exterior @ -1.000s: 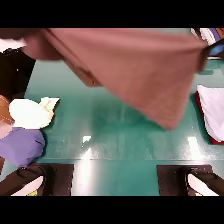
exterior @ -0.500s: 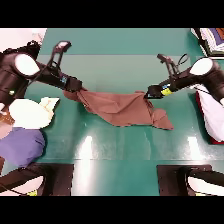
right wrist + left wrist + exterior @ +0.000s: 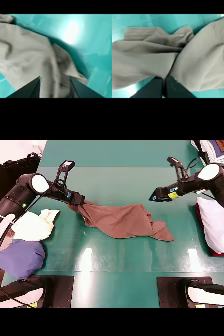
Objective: Fold the shirts.
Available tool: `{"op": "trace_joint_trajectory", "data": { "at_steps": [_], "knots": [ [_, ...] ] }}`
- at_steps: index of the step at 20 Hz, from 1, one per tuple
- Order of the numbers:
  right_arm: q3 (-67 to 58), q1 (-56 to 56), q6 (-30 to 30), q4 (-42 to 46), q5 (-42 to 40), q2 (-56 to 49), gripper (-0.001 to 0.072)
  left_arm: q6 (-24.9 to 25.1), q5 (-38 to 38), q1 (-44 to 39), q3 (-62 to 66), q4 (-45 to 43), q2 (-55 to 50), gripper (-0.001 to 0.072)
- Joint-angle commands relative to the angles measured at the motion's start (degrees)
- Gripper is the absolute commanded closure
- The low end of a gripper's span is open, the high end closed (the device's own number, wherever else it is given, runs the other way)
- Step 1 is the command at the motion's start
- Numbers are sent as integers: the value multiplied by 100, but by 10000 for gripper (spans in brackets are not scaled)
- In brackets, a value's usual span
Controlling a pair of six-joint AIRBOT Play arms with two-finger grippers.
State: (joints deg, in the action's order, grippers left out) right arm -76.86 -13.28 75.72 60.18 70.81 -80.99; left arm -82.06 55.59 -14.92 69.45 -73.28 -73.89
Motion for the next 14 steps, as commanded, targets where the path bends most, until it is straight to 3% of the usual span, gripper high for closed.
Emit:
{"op": "trace_joint_trajectory", "data": {
  "at_steps": [1, 5, 7, 14],
  "knots": [
    [415, 352, -101, 146, 116, 59, 301, -4, -24, -4, -11, 17, -13, 682],
    [1021, 304, -782, -892, -256, 59, 300, -46, -48, -7, -11, 46, -13, 682],
    [1075, 76, -876, -966, -601, 17, 300, -48, -48, -7, -11, 48, -13, 682],
    [118, -407, -868, -916, -616, -1102, 304, -44, -7, -4, -11, 46, -13, 682]
  ]
}}
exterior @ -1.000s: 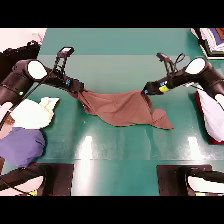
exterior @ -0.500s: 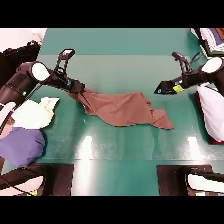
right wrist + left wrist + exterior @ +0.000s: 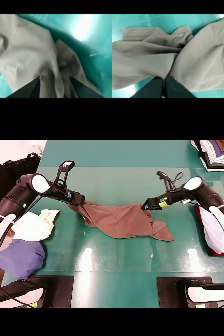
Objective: Fold the shirts.
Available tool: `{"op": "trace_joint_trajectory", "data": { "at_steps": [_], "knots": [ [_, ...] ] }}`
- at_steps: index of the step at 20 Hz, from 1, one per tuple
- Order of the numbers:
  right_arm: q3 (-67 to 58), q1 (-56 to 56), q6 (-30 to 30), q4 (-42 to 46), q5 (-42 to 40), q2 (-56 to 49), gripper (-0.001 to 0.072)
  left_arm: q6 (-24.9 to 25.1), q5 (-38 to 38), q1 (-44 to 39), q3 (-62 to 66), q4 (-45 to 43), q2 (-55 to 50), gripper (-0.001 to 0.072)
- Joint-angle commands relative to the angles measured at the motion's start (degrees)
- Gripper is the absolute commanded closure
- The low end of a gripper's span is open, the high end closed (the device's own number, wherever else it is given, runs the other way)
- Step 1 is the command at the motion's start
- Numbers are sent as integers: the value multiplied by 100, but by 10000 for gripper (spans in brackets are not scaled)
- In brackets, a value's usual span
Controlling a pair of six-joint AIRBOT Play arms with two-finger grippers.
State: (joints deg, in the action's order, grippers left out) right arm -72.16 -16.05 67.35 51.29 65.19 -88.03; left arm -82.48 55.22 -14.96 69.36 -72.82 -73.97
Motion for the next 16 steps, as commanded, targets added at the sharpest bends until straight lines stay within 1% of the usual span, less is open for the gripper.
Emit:
{"op": "trace_joint_trajectory", "data": {
  "at_steps": [1, 2, 3, 4, 6, 8, 10, 12, 14, 16],
  "knots": [
    [-514, -127, -28, -28, 2, -538, 337, -2, 48, 0, -2, -4, -4, 682],
    [-638, -127, -31, -28, 90, -636, 430, -2, 61, 0, -2, -4, -4, 682],
    [-734, -127, -35, -24, 146, -704, 589, -2, 81, 0, -2, -4, -4, 682],
    [-787, -127, -37, -24, 164, -713, 689, -2, 85, 0, -2, -4, -4, 682],
    [-929, -118, -37, 13, 192, -592, 690, -4, 70, 0, 0, -46, 76, 683],
    [-1161, -96, -35, 310, 221, -190, 690, -31, 92, 0, 160, -214, 409, 683],
    [-1572, -98, -31, 778, 365, 391, 690, -155, 90, 0, 503, -356, 925, 683],
    [-2072, -98, -28, 1027, 516, 1099, 690, -155, 94, 0, 992, -350, 1556, 682],
    [-2522, -98, -28, 1038, 595, 1740, 690, -155, 96, -2, 1576, -291, 2181, 682],
    [-2966, -98, 109, 1038, 599, 2380, 690, -155, 96, 0, 2098, -175, 2691, 683]
  ]
}}
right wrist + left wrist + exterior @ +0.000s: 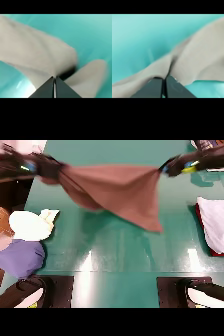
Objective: Fold the shirts.
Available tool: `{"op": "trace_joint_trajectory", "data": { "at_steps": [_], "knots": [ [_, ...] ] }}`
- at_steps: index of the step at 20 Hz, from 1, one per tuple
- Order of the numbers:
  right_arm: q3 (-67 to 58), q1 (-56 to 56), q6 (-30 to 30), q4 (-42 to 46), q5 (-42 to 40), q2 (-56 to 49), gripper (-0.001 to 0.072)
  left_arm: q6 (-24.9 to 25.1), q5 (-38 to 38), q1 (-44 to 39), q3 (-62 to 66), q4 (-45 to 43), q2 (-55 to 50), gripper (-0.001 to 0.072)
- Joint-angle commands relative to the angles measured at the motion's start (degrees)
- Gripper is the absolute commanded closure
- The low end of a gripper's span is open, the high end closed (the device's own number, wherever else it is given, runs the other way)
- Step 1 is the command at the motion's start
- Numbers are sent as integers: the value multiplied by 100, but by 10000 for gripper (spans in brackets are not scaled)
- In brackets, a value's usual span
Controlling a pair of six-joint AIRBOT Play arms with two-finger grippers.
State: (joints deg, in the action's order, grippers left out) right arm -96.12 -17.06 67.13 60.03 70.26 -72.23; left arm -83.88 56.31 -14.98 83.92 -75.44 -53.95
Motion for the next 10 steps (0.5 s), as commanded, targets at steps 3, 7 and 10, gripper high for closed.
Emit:
{"op": "trace_joint_trajectory", "data": {
  "at_steps": [3, 7, 10],
  "knots": [
    [-1093, 2, 260, 210, 70, 1526, 691, -15, -20, 2, 1425, 264, 1239, 683],
    [-1508, 2, 761, 918, 90, 2120, 691, -15, -50, 2, 2542, 413, 1331, 683],
    [-1716, 2, 909, 1060, 142, 2138, 691, -13, -7, 2, 2697, 387, 1279, 683]
  ]
}}
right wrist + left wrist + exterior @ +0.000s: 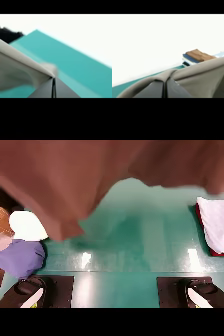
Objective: Fold the shirts.
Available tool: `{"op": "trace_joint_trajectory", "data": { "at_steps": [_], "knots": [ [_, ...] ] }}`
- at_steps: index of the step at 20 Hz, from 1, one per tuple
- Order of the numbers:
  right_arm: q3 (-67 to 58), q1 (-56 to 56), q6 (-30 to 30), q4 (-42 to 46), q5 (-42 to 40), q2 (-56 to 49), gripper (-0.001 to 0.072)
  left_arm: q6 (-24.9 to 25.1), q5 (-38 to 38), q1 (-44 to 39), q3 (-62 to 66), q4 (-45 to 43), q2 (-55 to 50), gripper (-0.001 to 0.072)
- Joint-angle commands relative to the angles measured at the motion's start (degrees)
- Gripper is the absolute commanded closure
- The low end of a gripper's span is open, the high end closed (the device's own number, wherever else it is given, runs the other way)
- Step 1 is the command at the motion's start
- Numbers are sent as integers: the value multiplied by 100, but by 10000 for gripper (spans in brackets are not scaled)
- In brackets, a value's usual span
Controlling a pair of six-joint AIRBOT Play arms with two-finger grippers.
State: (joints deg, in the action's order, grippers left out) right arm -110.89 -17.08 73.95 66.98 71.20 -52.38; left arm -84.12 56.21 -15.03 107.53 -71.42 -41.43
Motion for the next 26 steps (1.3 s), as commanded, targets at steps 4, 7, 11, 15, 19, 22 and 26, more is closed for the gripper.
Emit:
{"op": "trace_joint_trajectory", "data": {
  "at_steps": [4, 7, 11, 15, 19, 22, 26],
  "knots": [
    [-597, 4, 721, 358, 719, -732, 691, 59, 1158, 7, 286, -201, -704, 683],
    [-201, 4, 876, 361, 1005, -1593, 691, 61, 2378, 7, 275, -817, -1838, 682],
    [715, 4, 813, 361, 1117, -2892, 691, 76, 2833, 4, 275, -732, -3777, 682],
    [1182, 7, 509, 369, 605, -4094, 691, 61, 2105, 7, 275, -776, -5628, 682],
    [881, 111, 505, 354, 87, -4865, 691, 55, 1051, 7, 278, -901, -6763, 681],
    [328, 201, 507, 326, 96, -5200, 689, 20, 715, 7, 280, -1078, -6911, 273],
    [-236, 354, 511, 306, 409, -5224, 335, -142, 1580, 286, 662, -1075, -6902, 93]
  ]
}}
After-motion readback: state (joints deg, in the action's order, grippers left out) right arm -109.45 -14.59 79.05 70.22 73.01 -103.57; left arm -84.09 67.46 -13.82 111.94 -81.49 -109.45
